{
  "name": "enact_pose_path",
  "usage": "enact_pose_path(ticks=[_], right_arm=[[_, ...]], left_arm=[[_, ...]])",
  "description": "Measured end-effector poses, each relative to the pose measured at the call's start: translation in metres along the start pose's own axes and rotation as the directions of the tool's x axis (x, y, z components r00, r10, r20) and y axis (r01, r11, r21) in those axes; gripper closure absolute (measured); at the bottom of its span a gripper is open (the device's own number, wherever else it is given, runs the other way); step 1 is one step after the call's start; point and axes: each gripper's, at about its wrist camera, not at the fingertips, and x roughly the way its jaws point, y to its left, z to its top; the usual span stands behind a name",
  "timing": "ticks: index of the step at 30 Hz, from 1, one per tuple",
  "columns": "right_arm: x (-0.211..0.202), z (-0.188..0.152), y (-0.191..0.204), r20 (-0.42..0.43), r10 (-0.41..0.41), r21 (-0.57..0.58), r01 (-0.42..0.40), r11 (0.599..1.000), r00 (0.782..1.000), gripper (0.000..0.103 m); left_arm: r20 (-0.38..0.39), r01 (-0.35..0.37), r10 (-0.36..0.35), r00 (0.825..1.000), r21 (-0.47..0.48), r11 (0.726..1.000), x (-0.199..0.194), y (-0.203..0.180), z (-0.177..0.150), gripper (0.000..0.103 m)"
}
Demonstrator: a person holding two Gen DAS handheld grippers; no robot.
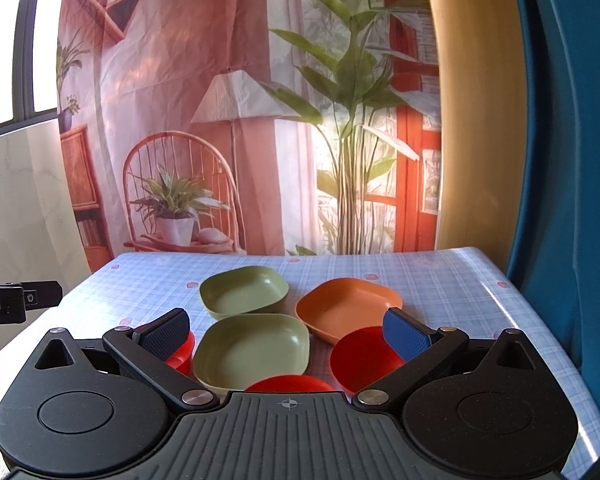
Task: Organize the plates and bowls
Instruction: 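Move the left tool toward the large red bowl, then grasp the red bowl rim with the left tool and lift it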
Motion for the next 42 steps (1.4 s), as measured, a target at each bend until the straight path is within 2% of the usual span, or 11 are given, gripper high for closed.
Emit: enact_pose_path(ticks=[10, 20, 23, 24, 25, 28, 32, 33, 35, 40, 42], right_arm=[[0.019, -0.029, -0.013, -0.049, -0.014, 0.024, 0.015, 1.000, 0.999, 0.000], [0.043, -0.047, -0.018, -0.143, -0.017, 0.015, 0.019, 1.000, 0.990, 0.000], [0.049, -0.052, -0.016, -0.169, -0.020, -0.004, 0.020, 1.000, 0.985, 0.008], [0.050, -0.053, -0.016, -0.177, -0.025, -0.010, 0.023, 1.000, 0.984, 0.013], [0.052, -0.054, -0.016, -0.184, -0.024, -0.011, 0.022, 1.000, 0.983, 0.019], [0.055, -0.057, -0.020, -0.197, -0.019, 0.000, 0.020, 1.000, 0.980, 0.025], [0.060, -0.060, -0.027, -0.216, -0.012, 0.024, 0.018, 1.000, 0.976, 0.027], [0.061, -0.061, -0.028, -0.222, -0.003, 0.029, 0.010, 1.000, 0.975, 0.031], [0.064, -0.063, -0.031, -0.231, 0.012, 0.038, -0.003, 0.999, 0.973, 0.038], [0.070, -0.068, -0.038, -0.250, 0.019, 0.057, -0.005, 0.998, 0.968, 0.040], [0.071, -0.070, -0.043, -0.252, 0.025, 0.074, -0.007, 0.997, 0.967, 0.043]], left_arm=[[-0.027, -0.009, 0.011, 1.000, 0.062, 0.998, 0.026, -0.013, -0.019, 0.000], [-0.097, 0.037, -0.031, 0.995, 0.057, 0.998, 0.044, -0.026, -0.034, 0.000], [-0.101, 0.063, -0.055, 0.993, 0.067, 0.996, 0.047, -0.030, -0.037, 0.001], [-0.106, 0.077, -0.069, 0.992, 0.066, 0.995, 0.048, -0.031, -0.038, 0.001], [-0.115, 0.099, -0.091, 0.989, 0.058, 0.993, 0.050, -0.032, -0.039, 0.001], [-0.144, 0.140, -0.133, 0.981, 0.040, 0.989, 0.057, -0.036, -0.043, 0.001], [-0.197, 0.187, -0.172, 0.965, 0.063, 0.980, 0.068, -0.046, -0.045, 0.014], [-0.205, 0.198, -0.181, 0.962, 0.068, 0.978, 0.070, -0.048, -0.046, 0.017], [-0.219, 0.222, -0.201, 0.955, 0.076, 0.972, 0.074, -0.054, -0.048, 0.021], [-0.278, 0.271, -0.238, 0.931, 0.089, 0.958, 0.089, -0.066, -0.051, 0.029], [-0.311, 0.293, -0.255, 0.916, 0.082, 0.953, 0.096, -0.071, -0.051, 0.032]])
